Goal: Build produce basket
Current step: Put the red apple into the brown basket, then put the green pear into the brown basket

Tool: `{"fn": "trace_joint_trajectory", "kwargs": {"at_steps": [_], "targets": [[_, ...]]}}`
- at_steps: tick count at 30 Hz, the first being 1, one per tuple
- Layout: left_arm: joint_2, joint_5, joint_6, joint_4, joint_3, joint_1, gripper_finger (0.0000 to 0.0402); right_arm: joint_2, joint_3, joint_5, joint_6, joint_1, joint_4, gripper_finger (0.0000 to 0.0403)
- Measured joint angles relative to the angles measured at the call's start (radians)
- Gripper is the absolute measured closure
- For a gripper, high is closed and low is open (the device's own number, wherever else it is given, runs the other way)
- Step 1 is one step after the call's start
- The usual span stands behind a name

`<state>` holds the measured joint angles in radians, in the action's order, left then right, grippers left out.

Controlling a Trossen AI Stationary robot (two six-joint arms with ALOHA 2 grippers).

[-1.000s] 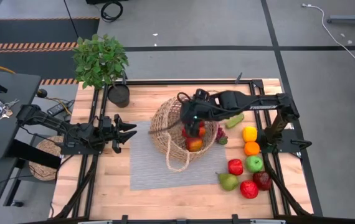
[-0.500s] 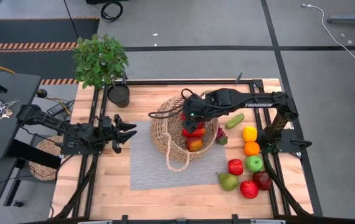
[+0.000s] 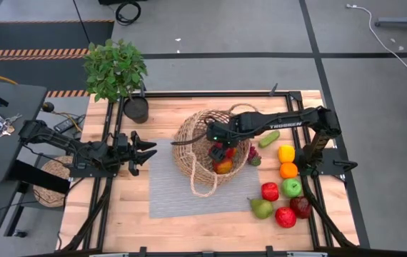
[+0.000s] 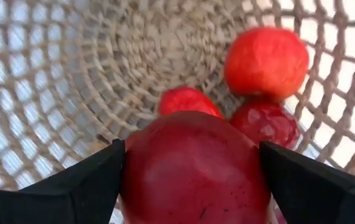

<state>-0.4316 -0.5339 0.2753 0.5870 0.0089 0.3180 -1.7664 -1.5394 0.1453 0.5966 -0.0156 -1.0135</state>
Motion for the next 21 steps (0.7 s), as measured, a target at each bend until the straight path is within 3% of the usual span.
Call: {"fn": "trace_joint_trajectory", "kwargs": {"at_steps": [8, 13, 17, 21], "targets": [[0.0, 0.0, 0.0, 0.0, 0.0, 0.0, 0.0241, 0.0, 0.02, -0.012, -0.06, -0.017, 0.033, 0.0009], [0.0, 0.0, 0.0, 0.0, 0.0, 0.0, 0.0241, 0.012, -0.084, -0.005, -0.089, -0.025, -0.028, 0.0014], [0.0, 0.0, 0.0, 0.0, 0.0, 0.0, 0.0241, 0.052, -0.203, 0.095, -0.108, 0.023, -0.13, 0.0013], [0.0, 0.0, 0.0, 0.0, 0.0, 0.0, 0.0241, 0.132, -0.264, 0.281, -0.075, 0.092, -0.282, 0.0017]]}}
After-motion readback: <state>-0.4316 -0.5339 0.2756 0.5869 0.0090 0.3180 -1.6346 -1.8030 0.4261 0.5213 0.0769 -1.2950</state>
